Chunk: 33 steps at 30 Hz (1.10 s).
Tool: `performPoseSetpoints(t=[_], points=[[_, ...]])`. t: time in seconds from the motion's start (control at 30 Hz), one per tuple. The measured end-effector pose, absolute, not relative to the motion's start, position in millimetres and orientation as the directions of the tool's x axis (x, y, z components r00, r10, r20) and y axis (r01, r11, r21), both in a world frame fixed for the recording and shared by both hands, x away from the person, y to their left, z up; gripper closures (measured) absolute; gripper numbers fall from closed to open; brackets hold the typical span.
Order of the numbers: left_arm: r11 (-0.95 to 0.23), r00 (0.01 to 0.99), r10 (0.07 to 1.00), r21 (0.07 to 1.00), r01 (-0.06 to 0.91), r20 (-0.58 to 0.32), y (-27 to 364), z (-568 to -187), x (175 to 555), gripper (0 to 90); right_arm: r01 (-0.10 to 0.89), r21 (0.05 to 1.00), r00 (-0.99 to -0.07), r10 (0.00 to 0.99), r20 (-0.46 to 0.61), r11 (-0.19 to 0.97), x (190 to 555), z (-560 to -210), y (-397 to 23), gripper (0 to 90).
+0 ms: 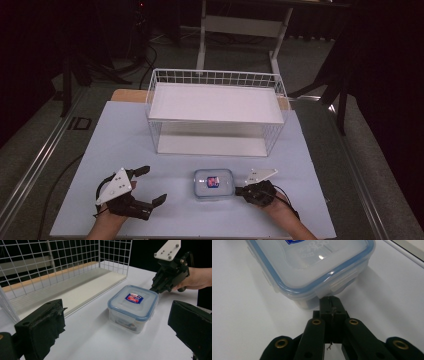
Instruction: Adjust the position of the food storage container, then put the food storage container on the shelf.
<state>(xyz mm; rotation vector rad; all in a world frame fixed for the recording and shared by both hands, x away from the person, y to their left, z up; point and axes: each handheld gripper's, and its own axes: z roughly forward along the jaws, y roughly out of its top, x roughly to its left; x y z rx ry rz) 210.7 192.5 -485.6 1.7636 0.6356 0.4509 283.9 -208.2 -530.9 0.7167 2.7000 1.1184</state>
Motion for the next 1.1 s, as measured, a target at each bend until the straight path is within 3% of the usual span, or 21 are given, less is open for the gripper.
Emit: performPoseSetpoints(t=[0.37, 0.63, 0.7, 0.87, 1.03, 1.1], points=[[-0.207, 0.784, 0.621, 0.960, 0.187, -0.019, 191, -486, 211, 1.6, 0.363, 0.700, -0.887, 0.457, 0.058, 0.616, 285, -532, -199, 90.0], [-0.208, 0.783, 0.620, 0.953, 0.222, -0.047, 189, -486, 212, 1.6, 0.355, 0.724, -0.861, 0.508, 0.008, 0.591, 276, -513, -216, 86.8], [-0.209, 0.789, 0.612, 0.950, 0.231, -0.057, 188, -486, 213, 1.6, 0.358, 0.745, -0.856, 0.517, 0.021, 0.563, 274, -506, -220, 80.2], [-0.210, 0.790, 0.607, 0.942, 0.261, -0.084, 185, -482, 214, 1.6, 0.362, 0.795, -0.845, 0.531, 0.060, 0.487, 268, -492, -223, 53.5], [-0.220, 0.785, 0.609, 0.926, 0.306, -0.114, 179, -476, 219, 1.7, 0.339, 0.826, -0.841, 0.539, 0.052, 0.450, 264, -485, -218, 19.9], [-0.225, 0.788, 0.606, 0.927, 0.302, -0.110, 176, -473, 219, 1.7, 0.343, 0.840, -0.836, 0.544, 0.070, 0.420, 264, -482, -217, 14.1]])
